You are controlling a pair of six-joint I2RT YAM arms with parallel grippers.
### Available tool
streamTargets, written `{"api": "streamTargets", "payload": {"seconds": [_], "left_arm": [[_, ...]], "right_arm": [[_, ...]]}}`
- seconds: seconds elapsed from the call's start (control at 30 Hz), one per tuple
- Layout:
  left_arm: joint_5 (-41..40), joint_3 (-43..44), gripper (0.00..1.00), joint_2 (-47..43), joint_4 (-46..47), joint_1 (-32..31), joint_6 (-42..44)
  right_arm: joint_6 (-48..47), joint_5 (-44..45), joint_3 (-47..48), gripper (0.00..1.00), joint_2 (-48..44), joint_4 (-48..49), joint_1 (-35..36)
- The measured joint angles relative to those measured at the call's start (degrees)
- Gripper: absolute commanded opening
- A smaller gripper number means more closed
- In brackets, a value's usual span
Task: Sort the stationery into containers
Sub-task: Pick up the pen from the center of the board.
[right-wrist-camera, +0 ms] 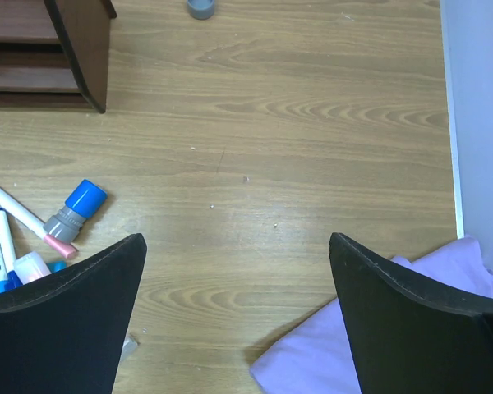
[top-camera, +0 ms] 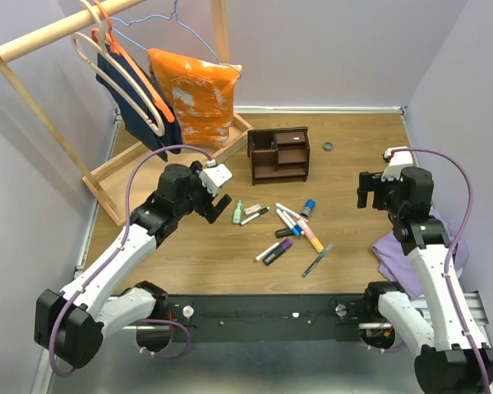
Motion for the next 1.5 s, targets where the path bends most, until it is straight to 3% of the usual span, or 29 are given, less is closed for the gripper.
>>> {"api": "streamTargets", "payload": {"seconds": [0.23, 0.4, 0.53, 0.67, 0.8, 0.9, 1.13, 1.27, 1.4, 1.5], "left_arm": [[0.92, 4.2, 0.99, 3.54, -0.63, -0.63, -1.25], [2.95, 7.04, 0.99, 3.8, -1.27, -2.25, -0.55], [5.53, 14.47, 0.99, 7.93, -7.34, -5.18, 1.51], [6.38, 26.8, 0.99, 18.21, -14.93, -8.09, 1.42], [4.48, 33.79, 0.98, 26.4, -19.63, -9.73, -3.61], [1.07, 32.81, 0.94, 27.3, -21.35, -11.08, -6.69], [-8.52, 32.22, 0.87, 29.07, -25.64, -13.51, -4.94], [-11.41, 31.91, 0.78, 30.8, -29.55, -13.09, -8.07], [-9.75, 29.09, 0.74, 29.99, -30.12, -13.16, -10.84], [-1.25, 29.29, 0.79, 30.6, -30.53, -16.24, -7.43]], "right_arm": [[-0.13, -1.81, 2.19, 1.0, 0.79, -1.79, 0.0], [-1.75, -8.28, 5.84, 1.0, 1.16, -4.52, 0.0], [-2.58, -10.49, 7.69, 1.0, 1.2, -6.8, 0.0], [-2.6, -11.1, 10.82, 1.0, 1.36, -8.66, 0.0], [-1.22, -10.73, 14.58, 1.0, 2.51, -11.02, 0.0], [-0.46, -10.54, 17.05, 1.0, 4.35, -11.78, 0.0], [0.79, -10.78, 17.07, 0.99, 6.32, -12.17, 0.0], [2.69, -11.15, 17.62, 0.98, 8.76, -12.37, 0.0], [5.03, -11.08, 18.88, 0.99, 10.78, -12.83, 0.0], [5.81, -10.36, 18.29, 0.99, 8.39, -12.92, 0.0]]}}
